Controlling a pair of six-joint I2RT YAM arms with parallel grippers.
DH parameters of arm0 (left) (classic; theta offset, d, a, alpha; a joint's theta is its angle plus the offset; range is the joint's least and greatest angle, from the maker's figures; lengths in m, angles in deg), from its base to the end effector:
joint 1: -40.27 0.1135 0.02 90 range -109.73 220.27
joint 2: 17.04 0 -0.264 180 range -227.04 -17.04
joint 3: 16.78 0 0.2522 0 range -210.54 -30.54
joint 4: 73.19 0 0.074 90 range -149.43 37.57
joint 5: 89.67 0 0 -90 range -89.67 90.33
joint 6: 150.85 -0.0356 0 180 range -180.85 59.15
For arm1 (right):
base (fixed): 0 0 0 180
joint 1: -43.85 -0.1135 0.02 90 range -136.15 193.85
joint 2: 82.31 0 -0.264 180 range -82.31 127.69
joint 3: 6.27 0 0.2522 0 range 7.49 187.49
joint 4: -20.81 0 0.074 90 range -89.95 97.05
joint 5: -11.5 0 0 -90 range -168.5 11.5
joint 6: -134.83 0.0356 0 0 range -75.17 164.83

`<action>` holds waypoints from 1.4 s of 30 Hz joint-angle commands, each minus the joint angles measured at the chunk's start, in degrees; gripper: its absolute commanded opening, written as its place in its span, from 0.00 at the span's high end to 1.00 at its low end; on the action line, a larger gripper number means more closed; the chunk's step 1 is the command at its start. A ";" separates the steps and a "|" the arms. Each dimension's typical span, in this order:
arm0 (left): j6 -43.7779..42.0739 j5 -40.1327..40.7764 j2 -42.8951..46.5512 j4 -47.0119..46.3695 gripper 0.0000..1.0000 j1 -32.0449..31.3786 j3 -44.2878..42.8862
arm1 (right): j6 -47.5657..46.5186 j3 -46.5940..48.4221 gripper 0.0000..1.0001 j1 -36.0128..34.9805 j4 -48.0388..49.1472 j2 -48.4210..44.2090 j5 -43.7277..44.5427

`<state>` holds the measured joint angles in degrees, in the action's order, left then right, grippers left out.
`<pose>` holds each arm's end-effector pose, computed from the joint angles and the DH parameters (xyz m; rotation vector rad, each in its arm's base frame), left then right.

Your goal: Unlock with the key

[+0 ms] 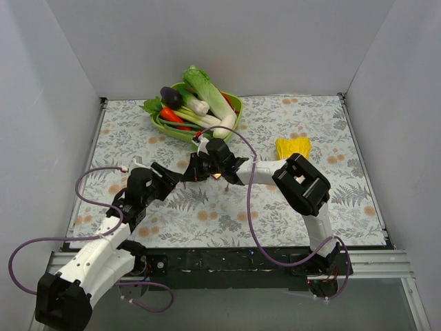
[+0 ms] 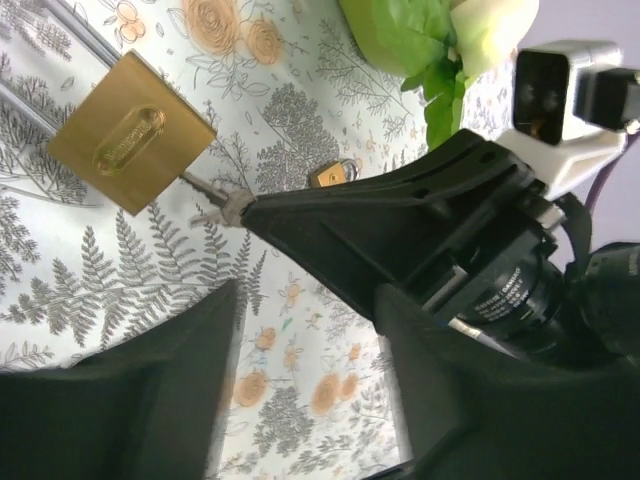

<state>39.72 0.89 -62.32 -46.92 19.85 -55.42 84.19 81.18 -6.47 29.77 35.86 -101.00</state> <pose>0.1658 -0.0613 0.2124 -1.5534 1.8364 -1.1329 0.2837 0.3633 0.1778 -0.5009 2.1432 1.3498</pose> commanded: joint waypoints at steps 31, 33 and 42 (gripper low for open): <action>14.12 15.09 -11.32 6.91 0.02 1.09 0.10 | 4.15 -10.15 0.99 -1.26 16.13 -4.53 0.97; 13.51 15.00 -12.38 6.73 0.02 1.00 -0.16 | 4.15 -10.14 0.99 -1.44 16.13 -4.35 0.88; 12.54 15.71 -14.57 0.68 0.02 1.00 2.29 | 5.21 -11.64 0.99 -2.67 17.53 -5.05 0.97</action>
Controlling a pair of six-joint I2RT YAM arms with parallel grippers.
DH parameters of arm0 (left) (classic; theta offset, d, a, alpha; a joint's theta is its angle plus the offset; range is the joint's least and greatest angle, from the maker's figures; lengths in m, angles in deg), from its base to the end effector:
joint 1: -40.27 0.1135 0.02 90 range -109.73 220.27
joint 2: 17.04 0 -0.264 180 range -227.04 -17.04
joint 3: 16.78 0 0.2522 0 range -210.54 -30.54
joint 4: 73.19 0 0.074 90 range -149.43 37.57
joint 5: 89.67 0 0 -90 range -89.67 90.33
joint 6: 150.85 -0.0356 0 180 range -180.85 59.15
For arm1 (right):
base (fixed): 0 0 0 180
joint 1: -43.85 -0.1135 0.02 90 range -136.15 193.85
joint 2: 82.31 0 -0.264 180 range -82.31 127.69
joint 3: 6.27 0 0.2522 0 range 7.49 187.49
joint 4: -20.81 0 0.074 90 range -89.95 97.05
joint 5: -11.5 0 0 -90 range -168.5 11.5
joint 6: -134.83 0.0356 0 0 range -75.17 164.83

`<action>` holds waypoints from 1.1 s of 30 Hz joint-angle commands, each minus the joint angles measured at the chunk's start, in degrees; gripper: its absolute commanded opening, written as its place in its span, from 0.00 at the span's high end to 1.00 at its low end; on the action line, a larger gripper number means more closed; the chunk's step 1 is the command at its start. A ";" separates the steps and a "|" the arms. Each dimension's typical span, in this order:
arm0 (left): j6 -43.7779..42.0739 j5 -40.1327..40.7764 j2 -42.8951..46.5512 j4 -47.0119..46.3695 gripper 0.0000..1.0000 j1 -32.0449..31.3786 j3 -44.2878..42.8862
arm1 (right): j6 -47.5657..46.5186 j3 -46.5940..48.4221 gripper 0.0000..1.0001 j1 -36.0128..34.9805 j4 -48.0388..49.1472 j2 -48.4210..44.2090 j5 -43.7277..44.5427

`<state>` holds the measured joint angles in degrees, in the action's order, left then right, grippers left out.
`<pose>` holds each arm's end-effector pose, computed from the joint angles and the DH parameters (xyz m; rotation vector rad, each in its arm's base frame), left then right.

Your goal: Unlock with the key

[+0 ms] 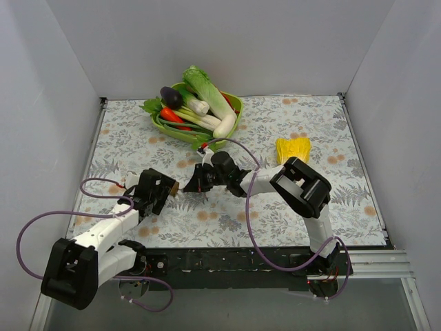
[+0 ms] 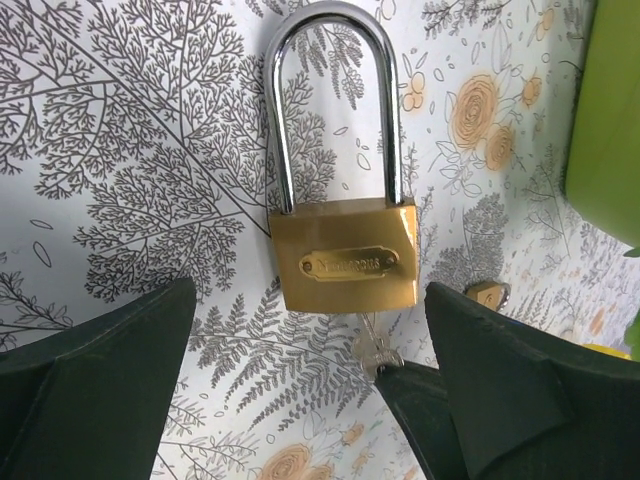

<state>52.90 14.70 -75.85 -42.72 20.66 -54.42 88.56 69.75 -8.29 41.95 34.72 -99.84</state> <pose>0.1780 -0.0540 0.1632 -1.9569 1.6666 -0.6921 0.2543 0.3483 0.1467 -0.4458 2.1454 1.4062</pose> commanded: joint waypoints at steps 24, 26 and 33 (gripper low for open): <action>1.30 -1.10 -4.56 -13.54 0.23 0.28 8.85 | 1.45 -0.47 0.99 -2.26 5.54 -4.62 0.25; 0.86 -1.01 -4.39 -14.42 0.23 0.19 9.20 | 1.54 -0.38 0.99 -2.26 5.36 -4.27 0.34; -0.55 -1.27 -4.03 -16.45 0.32 0.19 11.04 | 2.15 -0.74 0.99 -2.62 5.89 -3.48 0.43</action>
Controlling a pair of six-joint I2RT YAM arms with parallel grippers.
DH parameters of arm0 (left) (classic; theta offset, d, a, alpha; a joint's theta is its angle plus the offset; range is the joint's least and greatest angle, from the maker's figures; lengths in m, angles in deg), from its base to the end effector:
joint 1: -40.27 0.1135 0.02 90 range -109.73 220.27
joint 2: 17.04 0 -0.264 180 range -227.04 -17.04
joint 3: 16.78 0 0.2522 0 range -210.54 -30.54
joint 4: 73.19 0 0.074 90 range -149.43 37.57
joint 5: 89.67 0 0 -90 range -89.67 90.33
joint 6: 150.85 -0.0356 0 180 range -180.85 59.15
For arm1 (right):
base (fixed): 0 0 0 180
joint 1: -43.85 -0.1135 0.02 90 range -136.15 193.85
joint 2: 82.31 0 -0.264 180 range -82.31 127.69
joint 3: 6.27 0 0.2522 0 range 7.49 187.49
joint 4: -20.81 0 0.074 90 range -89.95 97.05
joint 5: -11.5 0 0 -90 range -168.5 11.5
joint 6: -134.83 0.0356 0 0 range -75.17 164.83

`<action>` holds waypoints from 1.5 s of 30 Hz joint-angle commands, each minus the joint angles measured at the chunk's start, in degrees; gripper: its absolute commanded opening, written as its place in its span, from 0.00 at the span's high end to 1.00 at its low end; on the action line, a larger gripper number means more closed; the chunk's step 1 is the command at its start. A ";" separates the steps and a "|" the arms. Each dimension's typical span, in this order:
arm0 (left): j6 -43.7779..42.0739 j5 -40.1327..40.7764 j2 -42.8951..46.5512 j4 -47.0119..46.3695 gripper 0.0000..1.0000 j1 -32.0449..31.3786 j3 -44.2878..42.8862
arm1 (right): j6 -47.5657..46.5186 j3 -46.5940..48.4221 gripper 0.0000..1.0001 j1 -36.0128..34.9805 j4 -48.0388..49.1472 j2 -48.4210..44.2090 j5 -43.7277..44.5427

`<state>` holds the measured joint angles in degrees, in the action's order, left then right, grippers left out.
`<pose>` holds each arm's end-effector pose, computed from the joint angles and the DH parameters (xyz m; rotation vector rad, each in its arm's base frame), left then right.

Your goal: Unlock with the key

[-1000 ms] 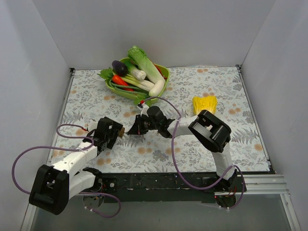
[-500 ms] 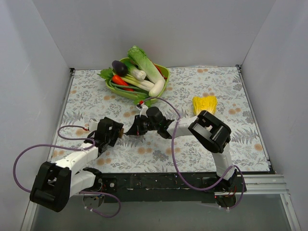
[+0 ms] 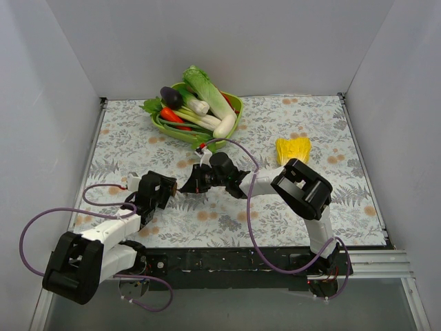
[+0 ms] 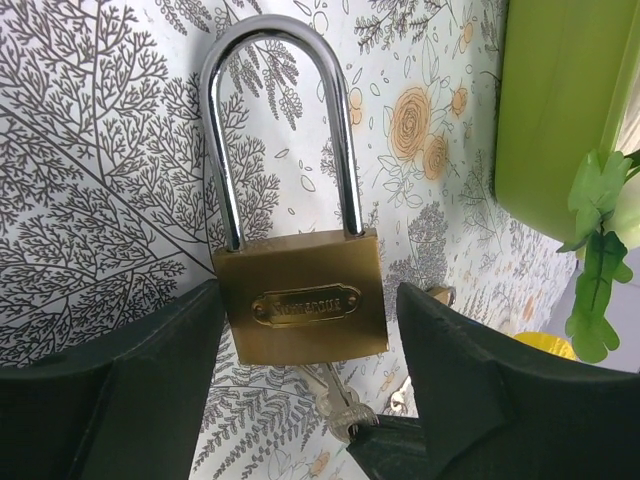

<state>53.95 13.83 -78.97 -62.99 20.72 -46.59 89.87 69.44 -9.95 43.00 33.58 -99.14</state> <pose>0.1815 -0.0556 0.1392 -1.9095 1.5674 -0.8915 0.2439 0.3544 0.1551 -0.4477 2.1210 1.4406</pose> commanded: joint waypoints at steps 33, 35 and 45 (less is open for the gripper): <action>-3.71 -3.74 4.89 13.13 1.00 0.13 -3.81 | -3.99 -0.78 0.99 -2.98 0.45 -3.74 2.54; -3.19 -4.44 5.50 13.74 1.00 0.13 -3.72 | -5.30 -0.96 0.99 -3.24 -0.96 -4.45 3.41; -2.65 -6.73 9.46 14.01 1.00 0.13 -3.11 | -8.47 1.77 0.99 -4.82 -6.94 -5.33 4.03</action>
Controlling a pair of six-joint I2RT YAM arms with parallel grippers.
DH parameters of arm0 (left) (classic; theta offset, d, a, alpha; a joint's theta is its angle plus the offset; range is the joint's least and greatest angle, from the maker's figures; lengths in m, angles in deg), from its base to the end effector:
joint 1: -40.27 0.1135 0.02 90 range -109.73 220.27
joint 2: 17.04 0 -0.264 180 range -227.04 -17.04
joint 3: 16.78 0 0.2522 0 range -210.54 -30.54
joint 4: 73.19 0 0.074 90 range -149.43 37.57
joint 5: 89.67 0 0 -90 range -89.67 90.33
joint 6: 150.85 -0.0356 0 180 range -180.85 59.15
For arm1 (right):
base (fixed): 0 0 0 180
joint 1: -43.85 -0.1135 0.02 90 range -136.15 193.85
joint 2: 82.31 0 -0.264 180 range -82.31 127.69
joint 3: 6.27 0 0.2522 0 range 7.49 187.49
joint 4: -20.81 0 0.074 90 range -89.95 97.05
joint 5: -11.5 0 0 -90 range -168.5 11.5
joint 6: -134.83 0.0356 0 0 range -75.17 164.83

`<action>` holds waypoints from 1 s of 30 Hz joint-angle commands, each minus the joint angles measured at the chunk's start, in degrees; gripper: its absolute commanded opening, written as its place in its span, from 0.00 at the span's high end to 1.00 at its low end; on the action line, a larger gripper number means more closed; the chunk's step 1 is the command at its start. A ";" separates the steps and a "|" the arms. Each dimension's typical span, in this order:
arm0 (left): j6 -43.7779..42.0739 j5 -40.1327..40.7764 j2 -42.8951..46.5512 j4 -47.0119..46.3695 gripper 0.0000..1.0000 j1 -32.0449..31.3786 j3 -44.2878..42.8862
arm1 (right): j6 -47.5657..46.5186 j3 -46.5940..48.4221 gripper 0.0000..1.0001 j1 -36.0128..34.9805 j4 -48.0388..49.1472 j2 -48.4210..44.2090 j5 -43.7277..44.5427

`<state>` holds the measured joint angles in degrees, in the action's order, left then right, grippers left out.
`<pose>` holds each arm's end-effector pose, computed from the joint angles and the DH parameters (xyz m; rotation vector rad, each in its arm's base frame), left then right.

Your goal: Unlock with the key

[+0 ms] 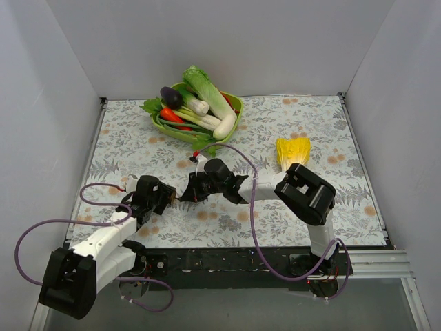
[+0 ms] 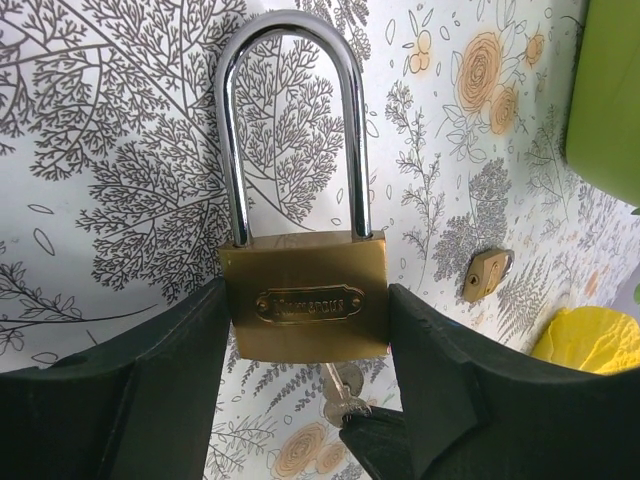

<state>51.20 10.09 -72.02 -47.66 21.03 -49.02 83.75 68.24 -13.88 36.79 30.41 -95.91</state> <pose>0.1660 -0.0515 0.1508 -1.9239 1.7160 -0.8040 0.2153 0.3609 0.1602 -0.5849 2.1417 1.3327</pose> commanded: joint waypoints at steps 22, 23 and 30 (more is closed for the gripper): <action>-0.78 -5.27 5.06 -2.45 1.00 -0.18 1.43 | -3.93 7.71 0.99 -2.12 -5.56 -0.32 2.82; -0.78 -5.54 5.06 -2.71 1.00 -0.18 1.43 | -3.94 8.06 0.99 -2.12 -5.83 0.12 2.91; -0.52 -5.27 5.85 -1.31 1.00 -0.18 1.87 | -4.29 9.38 0.99 -2.47 -7.50 2.23 4.22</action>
<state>50.54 9.50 -68.22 -46.99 21.47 -47.33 80.73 73.85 -15.91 26.47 31.48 -94.99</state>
